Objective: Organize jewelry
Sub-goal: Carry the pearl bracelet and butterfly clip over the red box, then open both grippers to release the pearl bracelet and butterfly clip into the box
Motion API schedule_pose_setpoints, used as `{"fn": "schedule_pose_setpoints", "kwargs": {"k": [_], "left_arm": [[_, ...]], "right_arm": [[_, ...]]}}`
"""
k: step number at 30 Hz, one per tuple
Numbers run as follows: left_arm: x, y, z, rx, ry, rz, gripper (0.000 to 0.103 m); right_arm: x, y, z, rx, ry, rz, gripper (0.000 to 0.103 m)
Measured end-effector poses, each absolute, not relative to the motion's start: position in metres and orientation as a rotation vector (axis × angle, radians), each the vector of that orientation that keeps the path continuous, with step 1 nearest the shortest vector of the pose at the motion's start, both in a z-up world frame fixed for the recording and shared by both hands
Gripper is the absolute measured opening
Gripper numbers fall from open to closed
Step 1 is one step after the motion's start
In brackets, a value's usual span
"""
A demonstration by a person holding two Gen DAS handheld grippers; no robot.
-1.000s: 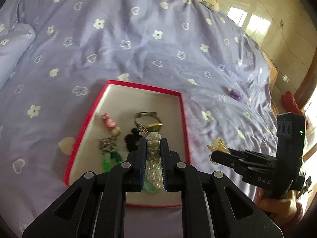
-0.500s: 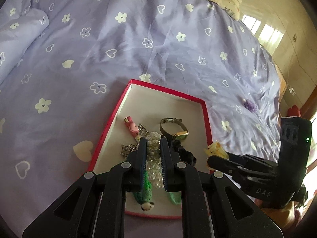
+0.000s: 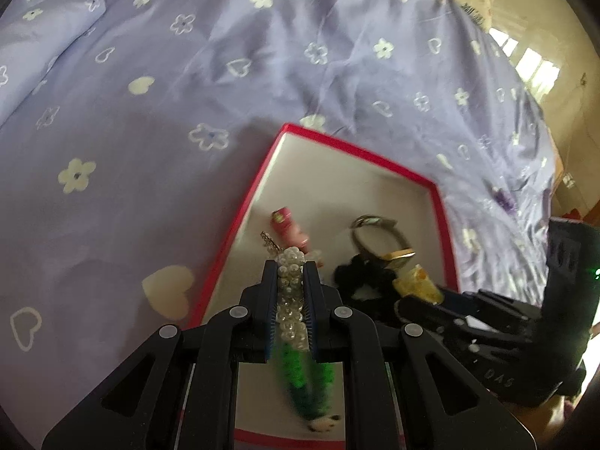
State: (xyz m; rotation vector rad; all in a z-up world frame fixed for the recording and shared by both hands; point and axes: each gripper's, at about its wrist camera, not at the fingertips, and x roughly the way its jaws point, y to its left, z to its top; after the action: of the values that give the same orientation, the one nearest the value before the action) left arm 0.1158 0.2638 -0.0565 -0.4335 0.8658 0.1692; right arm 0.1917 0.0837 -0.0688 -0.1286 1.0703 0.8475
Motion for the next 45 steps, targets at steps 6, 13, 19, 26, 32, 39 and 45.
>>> {"fn": "schedule_pose_setpoints", "kwargs": {"k": [6,13,19,26,32,39,45], "left_arm": [[0.113,0.266,-0.07,-0.418,0.902,0.203,0.012],[0.116,0.259,-0.075,-0.372,0.932,0.228,0.012],[0.115,0.257,-0.078,-0.36,0.946,0.236,0.014],[0.114,0.255,-0.074,-0.351,0.946,0.24,0.027],[0.112,0.255,-0.073,-0.351,0.945,0.241,0.03],[0.107,0.255,-0.069,-0.358,0.939,0.24,0.043],[0.096,0.252,-0.057,-0.37,0.916,0.238,0.05]], "right_arm": [[0.191,0.087,-0.072,-0.13,1.08,0.867,0.035],[0.192,0.086,-0.072,-0.12,1.075,0.876,0.036],[0.191,0.085,-0.072,-0.122,1.071,0.878,0.036],[0.193,0.084,-0.071,-0.114,1.079,0.878,0.038],[0.191,0.083,-0.07,-0.11,1.079,0.877,0.041],[0.189,0.08,-0.066,-0.1,1.076,0.879,0.043],[0.183,0.069,-0.052,-0.071,1.054,0.89,0.051]]}}
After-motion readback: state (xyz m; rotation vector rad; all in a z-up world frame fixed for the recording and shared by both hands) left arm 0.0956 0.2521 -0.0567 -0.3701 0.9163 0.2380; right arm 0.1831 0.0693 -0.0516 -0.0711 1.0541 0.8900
